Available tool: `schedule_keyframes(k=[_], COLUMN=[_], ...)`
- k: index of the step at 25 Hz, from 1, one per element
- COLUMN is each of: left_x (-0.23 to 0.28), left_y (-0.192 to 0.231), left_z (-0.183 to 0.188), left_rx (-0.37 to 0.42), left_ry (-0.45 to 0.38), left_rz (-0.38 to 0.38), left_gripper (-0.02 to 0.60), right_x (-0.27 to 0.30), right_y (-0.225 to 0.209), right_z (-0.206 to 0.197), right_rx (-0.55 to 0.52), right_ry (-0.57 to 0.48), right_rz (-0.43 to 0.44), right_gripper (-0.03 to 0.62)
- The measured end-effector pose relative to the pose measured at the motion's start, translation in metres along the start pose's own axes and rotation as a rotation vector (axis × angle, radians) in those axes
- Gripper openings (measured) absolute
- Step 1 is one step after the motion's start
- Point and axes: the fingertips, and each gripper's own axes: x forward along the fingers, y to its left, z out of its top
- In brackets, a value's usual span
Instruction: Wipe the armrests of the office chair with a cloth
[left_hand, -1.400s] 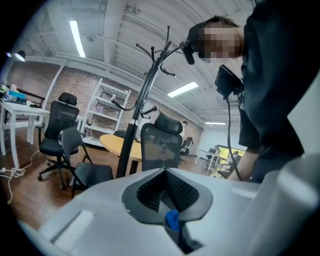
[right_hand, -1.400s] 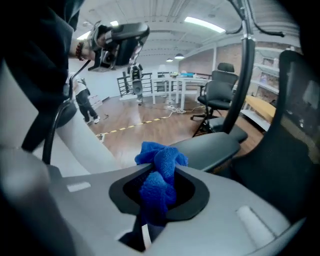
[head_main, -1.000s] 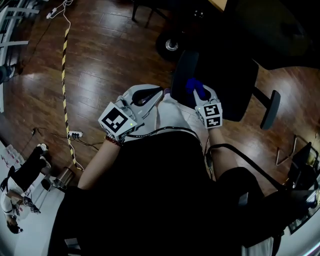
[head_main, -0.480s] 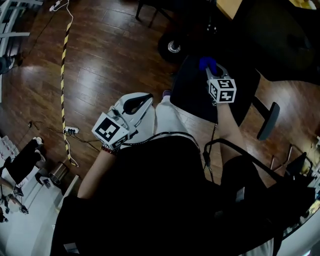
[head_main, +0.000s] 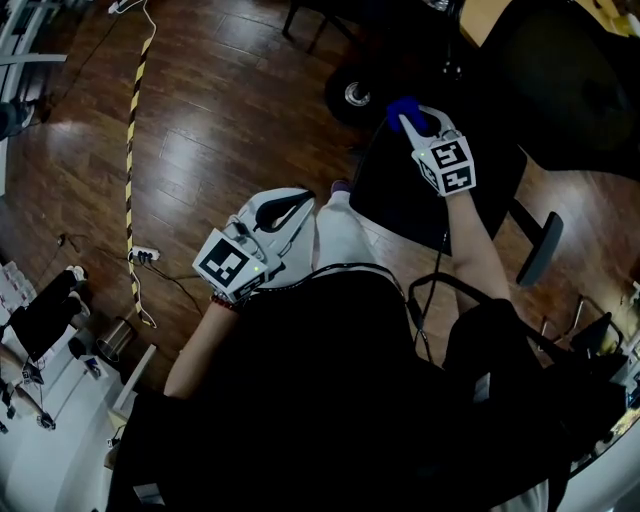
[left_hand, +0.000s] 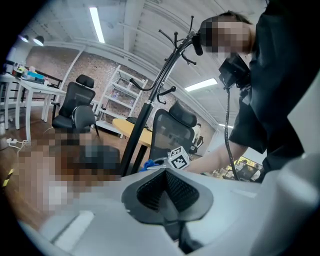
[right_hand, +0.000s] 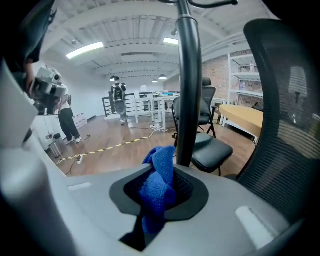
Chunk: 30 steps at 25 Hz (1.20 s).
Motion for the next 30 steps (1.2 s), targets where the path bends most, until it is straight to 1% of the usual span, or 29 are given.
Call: schedule_keyframes(k=[1, 3, 6, 10, 13, 15, 16, 17, 18, 19, 23, 25, 26, 28, 30], left_x=[-0.002, -0.006, -0.012, -0.013, -0.008, -0.007, -0.007, -0.007, -0.007, -0.007, -0.015, -0.021, -0.026, -0.039, -0.055], left_y=[0.001, 0.005, 0.009, 0.009, 0.009, 0.010, 0.010, 0.009, 0.008, 0.007, 0.008, 0.005, 0.004, 0.003, 0.001], left_z=[0.001, 0.000, -0.004, -0.003, 0.000, 0.001, 0.001, 0.002, 0.005, 0.008, 0.020, 0.020, 0.020, 0.022, 0.026], left_rx=[0.001, 0.006, 0.000, -0.008, 0.005, 0.011, 0.013, 0.016, 0.022, 0.029, 0.024, 0.027, 0.036, 0.053, 0.051], left_ry=[-0.001, 0.012, 0.026, 0.029, 0.030, 0.031, 0.032, 0.032, 0.029, 0.023, 0.001, -0.001, -0.005, -0.028, -0.066], left_rz=[0.002, 0.006, 0.010, 0.007, 0.005, 0.008, 0.010, 0.013, 0.017, 0.024, 0.074, 0.103, 0.122, 0.170, 0.221], left_gripper=[0.005, 0.005, 0.005, 0.005, 0.006, 0.005, 0.005, 0.005, 0.006, 0.005, 0.005, 0.005, 0.005, 0.005, 0.005], right_x=[-0.005, -0.016, -0.033, -0.062, -0.084, -0.092, -0.094, -0.094, -0.091, -0.084, -0.044, -0.024, -0.016, -0.006, -0.005], right_y=[0.010, 0.043, 0.115, 0.206, 0.246, 0.261, 0.261, 0.256, 0.243, 0.223, 0.110, 0.066, 0.051, 0.038, 0.047], right_z=[-0.001, -0.005, -0.020, -0.051, -0.073, -0.090, -0.095, -0.095, -0.091, -0.082, -0.044, -0.026, -0.017, -0.006, -0.007], right_rx=[-0.012, -0.060, -0.170, -0.234, -0.252, -0.294, -0.318, -0.326, -0.316, -0.297, -0.265, -0.256, -0.249, -0.219, -0.184], right_ry=[-0.008, -0.009, 0.030, 0.074, 0.114, 0.153, 0.169, 0.173, 0.165, 0.149, 0.098, 0.091, 0.090, 0.088, 0.088], right_rz=[0.011, 0.074, 0.231, 0.427, 0.555, 0.648, 0.676, 0.680, 0.655, 0.604, 0.286, 0.179, 0.144, 0.116, 0.123], right_gripper=[0.052, 0.052, 0.052, 0.052, 0.052, 0.052, 0.052, 0.052, 0.052, 0.052, 0.055, 0.055, 0.055, 0.056, 0.055])
